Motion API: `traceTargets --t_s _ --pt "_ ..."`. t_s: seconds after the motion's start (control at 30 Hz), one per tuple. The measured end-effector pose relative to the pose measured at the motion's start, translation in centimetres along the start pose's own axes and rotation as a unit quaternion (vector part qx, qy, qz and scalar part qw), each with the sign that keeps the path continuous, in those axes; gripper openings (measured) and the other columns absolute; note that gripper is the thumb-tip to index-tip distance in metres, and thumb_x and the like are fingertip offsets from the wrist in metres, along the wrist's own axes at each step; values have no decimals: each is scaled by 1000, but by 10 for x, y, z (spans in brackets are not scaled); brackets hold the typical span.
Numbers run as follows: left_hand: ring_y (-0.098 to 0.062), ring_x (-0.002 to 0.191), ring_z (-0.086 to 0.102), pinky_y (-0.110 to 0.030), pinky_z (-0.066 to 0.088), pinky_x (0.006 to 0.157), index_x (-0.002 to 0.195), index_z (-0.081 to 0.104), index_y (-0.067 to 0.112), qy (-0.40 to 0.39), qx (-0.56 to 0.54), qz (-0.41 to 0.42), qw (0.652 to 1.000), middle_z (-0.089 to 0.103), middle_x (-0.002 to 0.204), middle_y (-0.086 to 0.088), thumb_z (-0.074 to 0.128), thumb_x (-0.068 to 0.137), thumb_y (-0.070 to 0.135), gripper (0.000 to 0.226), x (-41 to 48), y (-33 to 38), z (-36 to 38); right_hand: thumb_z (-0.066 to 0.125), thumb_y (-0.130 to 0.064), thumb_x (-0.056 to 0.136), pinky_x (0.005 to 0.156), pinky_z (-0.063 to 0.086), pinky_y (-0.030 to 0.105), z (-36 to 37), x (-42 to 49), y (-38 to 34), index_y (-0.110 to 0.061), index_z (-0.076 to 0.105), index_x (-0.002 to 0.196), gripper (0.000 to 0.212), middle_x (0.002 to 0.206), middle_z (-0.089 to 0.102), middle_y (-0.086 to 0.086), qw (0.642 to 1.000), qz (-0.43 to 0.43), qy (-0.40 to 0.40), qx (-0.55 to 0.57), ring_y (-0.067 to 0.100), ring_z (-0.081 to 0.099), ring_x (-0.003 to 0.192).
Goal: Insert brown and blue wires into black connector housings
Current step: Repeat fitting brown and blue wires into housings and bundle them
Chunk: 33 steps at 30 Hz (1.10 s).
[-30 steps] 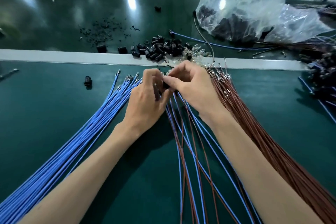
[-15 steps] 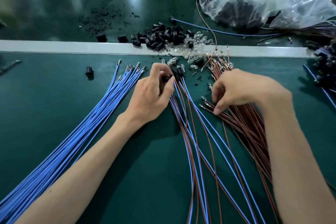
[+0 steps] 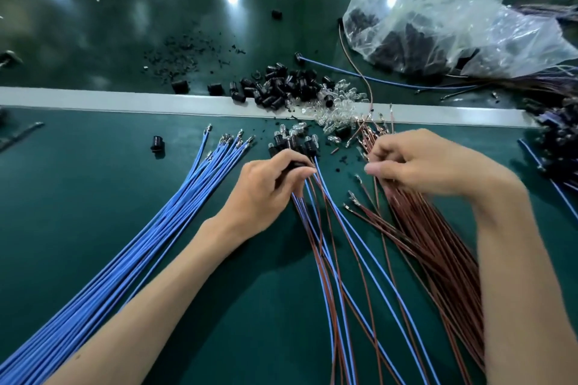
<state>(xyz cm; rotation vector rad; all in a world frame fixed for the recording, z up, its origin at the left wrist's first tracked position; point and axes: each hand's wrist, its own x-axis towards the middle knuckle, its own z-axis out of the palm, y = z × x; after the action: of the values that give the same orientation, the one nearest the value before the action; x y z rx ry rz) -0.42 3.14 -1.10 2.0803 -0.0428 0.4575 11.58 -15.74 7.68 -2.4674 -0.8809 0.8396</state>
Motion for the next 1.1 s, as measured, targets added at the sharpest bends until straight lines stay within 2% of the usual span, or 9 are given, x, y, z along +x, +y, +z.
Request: traceTargets --t_s 0.13,0.27,0.47,0.6,0.77,0.83,0.93,1.0,1.1 --pt "-9 88 61 -21 46 76 89 60 21 -95 -216 -35 971 61 102 -2 45 94 47 30 4 34 2 56 -17 94 38 34 12 -10 -11 -18 -18 54 81 14 52 61 1 924 -136 164 319 4 42 35" --pt "-23 121 56 -29 42 99 88 60 12 -269 -313 -30 910 47 138 -14 40 94 45 39 -4 65 9 54 -20 96 41 40 13 -4 -6 -37 -15 50 86 12 59 67 2 820 -129 290 476 5 52 40" --pt "-16 114 56 -28 43 98 88 58 15 -253 -375 -52 891 47 129 -5 36 92 41 34 -5 73 6 54 -11 95 47 45 9 0 1 -42 -8 52 86 10 63 69 3 592 -82 359 717 3 58 50" --pt "-18 116 53 -34 44 96 81 63 20 -220 -472 -121 845 57 114 -1 47 88 50 35 -9 67 13 52 -5 95 52 50 12 10 11 -46 -2 51 93 4 69 69 11 521 -95 310 789 9 67 60" --pt "-12 74 60 -22 48 71 75 62 22 -246 -489 -190 815 62 86 5 49 89 54 37 -13 58 25 46 0 96 60 52 13 24 28 -41 -3 48 92 6 75 71 12 601 -80 246 756 14 70 73" --pt "-9 54 49 -18 41 56 66 62 25 -203 -491 -255 808 56 69 6 46 91 53 40 -10 54 27 47 -4 97 68 53 16 31 33 -37 -2 52 96 5 90 70 12 716 -52 206 665 12 68 80" --pt "-6 43 34 -16 31 45 58 58 25 -86 -485 -296 818 43 56 9 43 86 52 41 -3 45 23 54 -24 95 69 49 21 45 36 -32 -15 62 93 12 93 68 -2 915 1 157 371 2 64 74" --pt "-6 43 31 -16 29 43 57 55 24 -11 -491 -283 824 39 55 8 43 85 50 40 2 41 16 58 -41 90 66 45 26 50 37 -34 -16 65 85 27 81 67 -2 960 4 135 244 8 59 68" --pt "-7 45 36 -16 37 45 58 53 23 89 -492 -264 825 41 54 8 41 89 47 41 8 37 6 54 -64 77 57 41 23 50 34 -38 -9 67 84 57 77 70 8 973 -28 28 226 11 52 59"
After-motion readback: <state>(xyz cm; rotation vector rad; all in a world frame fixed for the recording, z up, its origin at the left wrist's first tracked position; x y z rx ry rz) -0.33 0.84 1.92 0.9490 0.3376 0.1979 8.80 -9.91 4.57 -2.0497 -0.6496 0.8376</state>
